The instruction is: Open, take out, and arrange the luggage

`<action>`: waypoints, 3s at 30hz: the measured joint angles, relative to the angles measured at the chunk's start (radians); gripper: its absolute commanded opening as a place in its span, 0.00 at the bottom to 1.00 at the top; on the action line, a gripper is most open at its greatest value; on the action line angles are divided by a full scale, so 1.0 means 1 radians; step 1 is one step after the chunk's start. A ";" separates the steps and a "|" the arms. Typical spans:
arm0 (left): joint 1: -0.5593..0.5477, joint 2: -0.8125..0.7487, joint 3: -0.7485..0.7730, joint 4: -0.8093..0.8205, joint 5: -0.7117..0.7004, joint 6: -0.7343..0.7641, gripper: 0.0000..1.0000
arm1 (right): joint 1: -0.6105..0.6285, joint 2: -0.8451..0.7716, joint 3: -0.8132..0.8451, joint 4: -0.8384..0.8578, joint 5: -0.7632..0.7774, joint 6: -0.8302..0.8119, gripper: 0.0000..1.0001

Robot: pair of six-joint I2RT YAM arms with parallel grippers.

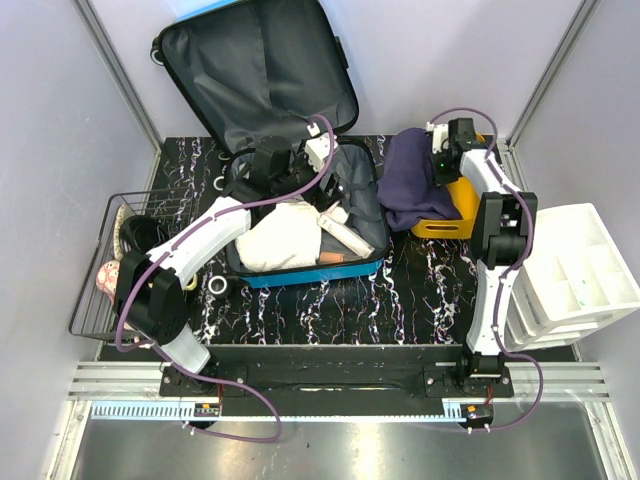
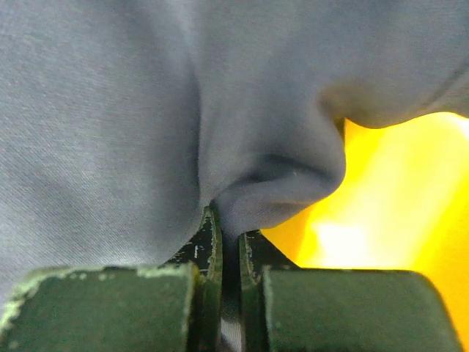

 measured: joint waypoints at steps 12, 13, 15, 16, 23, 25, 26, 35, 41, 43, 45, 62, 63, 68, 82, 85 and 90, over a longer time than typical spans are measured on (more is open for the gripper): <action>0.000 0.001 -0.003 -0.014 0.006 0.034 0.80 | -0.073 -0.019 0.293 -0.202 0.102 -0.022 0.85; 0.000 0.001 -0.003 -0.021 0.006 0.038 0.80 | -0.077 -0.013 0.336 -0.218 0.108 -0.020 0.85; 0.000 0.001 -0.003 -0.037 0.007 0.049 0.80 | -0.080 0.006 0.450 -0.250 0.117 -0.010 0.84; 0.000 0.001 -0.003 -0.043 0.007 0.052 0.80 | -0.085 0.013 0.497 -0.257 0.122 -0.006 0.84; 0.000 0.000 -0.003 -0.060 0.006 0.058 0.80 | -0.135 0.070 0.629 -0.284 0.190 0.000 0.90; 0.000 -0.001 -0.007 -0.059 0.006 0.058 0.80 | -0.153 0.098 0.630 -0.294 0.212 0.000 0.89; 0.000 -0.002 -0.009 -0.059 0.006 0.058 0.80 | -0.161 0.116 0.630 -0.303 0.220 0.000 0.89; 0.000 -0.007 -0.031 -0.060 0.006 0.058 0.80 | -0.196 0.229 0.629 -0.398 0.204 0.040 0.39; 0.000 -0.007 -0.031 -0.060 0.005 0.058 0.80 | -0.205 0.235 0.633 -0.417 0.075 0.135 0.00; 0.000 -0.007 -0.031 -0.060 0.005 0.058 0.80 | -0.206 0.235 0.633 -0.428 0.021 0.187 0.00; 0.000 -0.007 -0.031 -0.060 0.005 0.058 0.80 | -0.204 0.235 0.632 -0.434 -0.018 0.236 0.02; -0.066 0.085 0.113 -0.113 0.054 0.151 0.73 | -0.177 0.082 0.527 -0.312 -0.152 0.356 0.66; -0.088 0.095 0.123 -0.113 0.079 0.192 0.71 | -0.176 0.064 0.516 -0.306 -0.167 0.359 0.66; -0.219 0.190 0.218 -0.103 0.182 0.369 0.61 | -0.160 0.007 0.447 -0.285 -0.239 0.373 0.66; -0.389 0.639 0.581 -0.009 0.181 0.563 0.49 | -0.091 0.124 0.372 -0.291 -0.283 0.399 0.69; -0.393 0.674 0.584 -0.015 0.162 0.581 0.48 | -0.091 0.125 0.348 -0.290 -0.285 0.403 0.69; -0.393 0.711 0.591 -0.022 0.127 0.607 0.48 | -0.090 0.126 0.315 -0.279 -0.304 0.418 0.73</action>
